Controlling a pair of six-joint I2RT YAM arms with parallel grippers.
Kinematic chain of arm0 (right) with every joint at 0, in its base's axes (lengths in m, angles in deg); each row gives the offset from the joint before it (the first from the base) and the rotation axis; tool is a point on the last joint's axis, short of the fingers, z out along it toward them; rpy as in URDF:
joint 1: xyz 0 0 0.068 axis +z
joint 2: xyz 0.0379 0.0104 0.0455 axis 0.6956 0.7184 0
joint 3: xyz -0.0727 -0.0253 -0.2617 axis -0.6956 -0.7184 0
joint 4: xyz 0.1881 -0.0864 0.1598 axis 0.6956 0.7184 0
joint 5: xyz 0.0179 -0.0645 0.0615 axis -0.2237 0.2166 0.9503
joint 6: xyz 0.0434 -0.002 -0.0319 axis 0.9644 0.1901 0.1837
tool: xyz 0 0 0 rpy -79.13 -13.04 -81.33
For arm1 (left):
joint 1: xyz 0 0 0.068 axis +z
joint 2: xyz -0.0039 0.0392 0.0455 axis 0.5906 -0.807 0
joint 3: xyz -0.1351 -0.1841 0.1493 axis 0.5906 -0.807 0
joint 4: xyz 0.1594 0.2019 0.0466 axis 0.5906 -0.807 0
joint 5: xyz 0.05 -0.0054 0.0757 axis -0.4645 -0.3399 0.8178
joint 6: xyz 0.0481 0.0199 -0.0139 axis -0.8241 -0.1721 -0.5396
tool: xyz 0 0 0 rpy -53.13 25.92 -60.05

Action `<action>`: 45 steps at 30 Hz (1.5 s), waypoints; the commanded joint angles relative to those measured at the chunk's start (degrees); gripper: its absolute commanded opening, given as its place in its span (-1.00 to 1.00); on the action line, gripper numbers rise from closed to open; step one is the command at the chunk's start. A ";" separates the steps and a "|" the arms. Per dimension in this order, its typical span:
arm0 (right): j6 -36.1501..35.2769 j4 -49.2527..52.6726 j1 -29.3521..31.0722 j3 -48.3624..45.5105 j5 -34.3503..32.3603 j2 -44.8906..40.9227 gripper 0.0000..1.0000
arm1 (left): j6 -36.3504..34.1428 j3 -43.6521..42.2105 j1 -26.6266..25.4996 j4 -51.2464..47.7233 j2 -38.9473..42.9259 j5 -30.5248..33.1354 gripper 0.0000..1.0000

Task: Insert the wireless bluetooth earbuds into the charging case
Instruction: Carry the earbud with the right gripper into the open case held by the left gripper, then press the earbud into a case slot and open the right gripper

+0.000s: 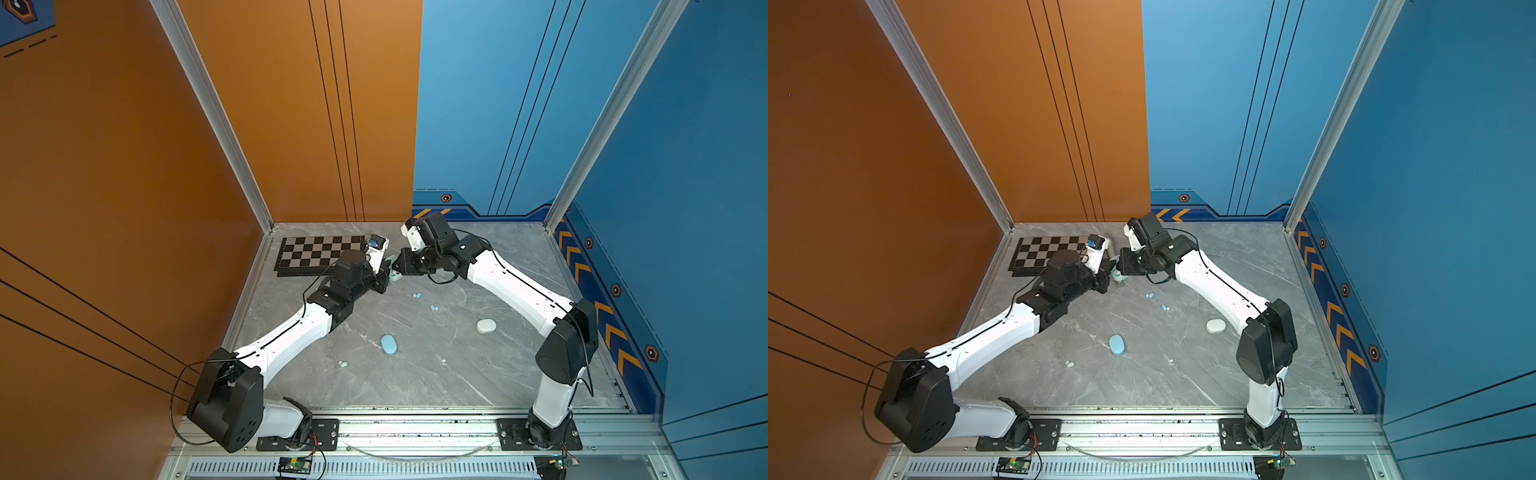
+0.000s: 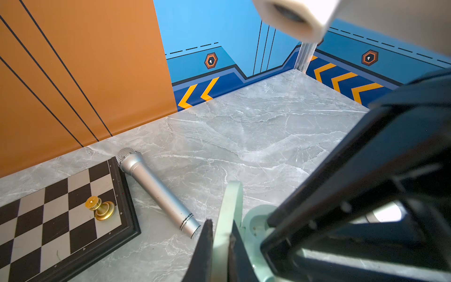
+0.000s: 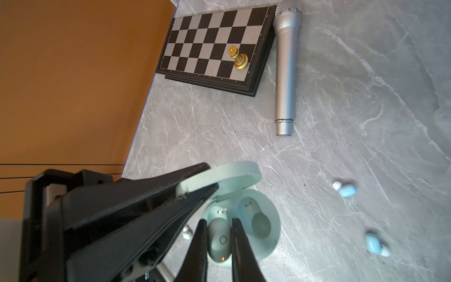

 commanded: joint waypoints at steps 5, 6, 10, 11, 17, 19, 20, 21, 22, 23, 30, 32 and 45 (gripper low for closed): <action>0.44 0.89 0.63 2.46 0.33 1.59 -0.74 | -0.86 2.69 -0.41 1.07 0.39 1.15 -1.00; 0.41 0.89 0.64 2.38 0.32 1.65 -0.74 | -0.88 2.79 -0.41 1.14 0.39 1.18 -1.00; 0.24 0.89 0.64 1.86 0.04 1.82 -0.74 | -1.02 2.80 -0.32 1.16 0.30 1.28 -1.00; 0.23 0.89 0.64 1.77 -0.04 1.89 -0.74 | -1.03 2.85 -0.21 1.19 0.30 1.29 -1.00; -0.02 0.97 0.64 1.67 -0.09 2.28 -0.74 | -1.32 2.90 0.03 1.09 0.30 1.25 -1.00; -0.35 1.06 0.64 1.59 0.14 2.33 -0.74 | -1.48 2.95 0.19 1.13 0.21 1.47 -1.00; -0.59 1.26 0.64 1.59 0.17 2.33 -0.74 | -1.48 2.98 0.28 1.15 0.21 1.42 -1.00; -0.80 1.40 0.63 1.50 0.33 2.24 -0.74 | -1.63 3.09 0.42 1.15 0.20 1.51 -1.00; -1.07 1.53 0.64 1.45 0.35 2.14 -0.74 | -1.82 3.06 0.54 1.15 0.14 1.58 -1.00; -1.32 1.74 0.64 1.34 0.32 1.98 -0.74 | -1.85 3.10 0.60 1.17 0.04 1.64 -1.00; -1.89 1.94 0.64 0.90 1.34 1.67 -0.74 | -1.85 3.21 0.92 1.15 -0.32 1.42 -1.00; -2.04 1.88 0.72 0.89 1.47 1.70 -0.73 | -1.77 3.28 1.04 1.19 -0.40 1.43 -1.00; -1.72 1.93 0.72 1.55 1.76 2.75 -0.52 | -1.74 3.11 1.23 1.12 -0.31 0.85 -1.00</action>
